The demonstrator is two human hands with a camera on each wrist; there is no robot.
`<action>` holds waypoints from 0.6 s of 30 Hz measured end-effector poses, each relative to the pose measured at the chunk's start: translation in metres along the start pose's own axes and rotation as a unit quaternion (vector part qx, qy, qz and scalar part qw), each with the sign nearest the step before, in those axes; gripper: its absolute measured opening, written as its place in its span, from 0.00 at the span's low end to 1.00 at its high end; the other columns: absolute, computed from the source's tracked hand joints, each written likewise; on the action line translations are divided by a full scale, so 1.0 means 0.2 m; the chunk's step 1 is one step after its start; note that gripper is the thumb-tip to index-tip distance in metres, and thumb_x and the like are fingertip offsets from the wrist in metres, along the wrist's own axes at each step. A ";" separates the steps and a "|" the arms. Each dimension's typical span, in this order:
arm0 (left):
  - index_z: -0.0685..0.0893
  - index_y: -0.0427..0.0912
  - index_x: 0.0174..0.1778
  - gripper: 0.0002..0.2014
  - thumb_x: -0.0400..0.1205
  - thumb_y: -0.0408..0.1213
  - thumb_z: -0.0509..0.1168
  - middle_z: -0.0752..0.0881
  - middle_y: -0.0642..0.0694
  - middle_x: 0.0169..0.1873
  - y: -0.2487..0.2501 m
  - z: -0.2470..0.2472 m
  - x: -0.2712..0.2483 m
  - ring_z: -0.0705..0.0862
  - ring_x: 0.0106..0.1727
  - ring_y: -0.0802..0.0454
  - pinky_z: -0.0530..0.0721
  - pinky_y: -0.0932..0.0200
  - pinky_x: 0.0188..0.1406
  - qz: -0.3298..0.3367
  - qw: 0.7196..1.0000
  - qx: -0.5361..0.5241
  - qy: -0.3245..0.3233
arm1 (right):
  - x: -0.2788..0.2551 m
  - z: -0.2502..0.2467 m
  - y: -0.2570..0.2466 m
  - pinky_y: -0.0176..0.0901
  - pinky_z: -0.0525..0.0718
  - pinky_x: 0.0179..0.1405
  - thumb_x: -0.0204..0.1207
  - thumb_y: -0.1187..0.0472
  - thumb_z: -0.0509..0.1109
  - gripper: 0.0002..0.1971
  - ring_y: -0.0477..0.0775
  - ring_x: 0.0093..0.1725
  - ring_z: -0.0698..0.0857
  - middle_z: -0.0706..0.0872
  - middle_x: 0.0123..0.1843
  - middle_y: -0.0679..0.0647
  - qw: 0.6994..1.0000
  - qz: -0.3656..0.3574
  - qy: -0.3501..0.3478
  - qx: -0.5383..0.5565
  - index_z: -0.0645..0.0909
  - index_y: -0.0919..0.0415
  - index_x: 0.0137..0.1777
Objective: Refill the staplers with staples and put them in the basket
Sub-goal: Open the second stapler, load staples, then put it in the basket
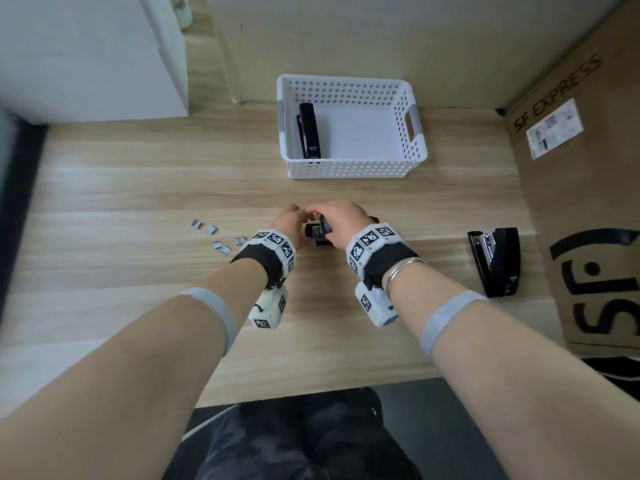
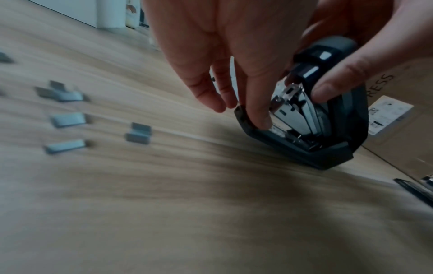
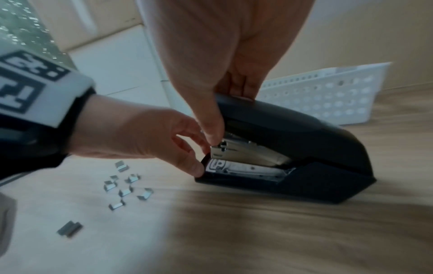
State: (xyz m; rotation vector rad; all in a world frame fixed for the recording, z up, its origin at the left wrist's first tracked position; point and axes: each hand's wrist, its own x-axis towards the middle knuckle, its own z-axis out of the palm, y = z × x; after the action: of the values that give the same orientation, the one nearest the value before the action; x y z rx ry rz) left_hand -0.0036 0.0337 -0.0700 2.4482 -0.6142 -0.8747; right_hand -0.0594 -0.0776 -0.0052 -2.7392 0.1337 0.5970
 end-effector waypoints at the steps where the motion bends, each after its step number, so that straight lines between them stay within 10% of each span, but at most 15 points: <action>1: 0.79 0.38 0.66 0.25 0.72 0.32 0.74 0.78 0.35 0.63 -0.02 0.00 0.00 0.81 0.60 0.36 0.77 0.52 0.63 -0.005 1.000 0.006 0.003 | 0.01 0.00 -0.02 0.49 0.79 0.68 0.75 0.74 0.67 0.28 0.58 0.67 0.82 0.84 0.68 0.53 1.000 -0.010 -0.004 -0.001 0.74 0.52 0.73; 18: 0.82 0.39 0.61 0.24 0.69 0.37 0.75 0.81 0.38 0.60 -0.03 -0.03 0.07 0.81 0.60 0.39 0.79 0.54 0.59 0.002 0.996 0.089 -0.021 | -0.06 -0.27 0.15 0.44 0.82 0.44 0.67 0.76 0.73 0.19 0.55 0.48 0.83 0.77 0.57 0.54 0.992 0.120 0.024 0.019 0.78 0.55 0.53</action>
State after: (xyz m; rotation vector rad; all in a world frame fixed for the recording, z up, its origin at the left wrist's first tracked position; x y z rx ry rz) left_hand 0.0113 0.0331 -0.0752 2.5900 -0.7414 -0.9077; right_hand -0.0538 -0.1238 0.0360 -2.7217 0.4869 0.5830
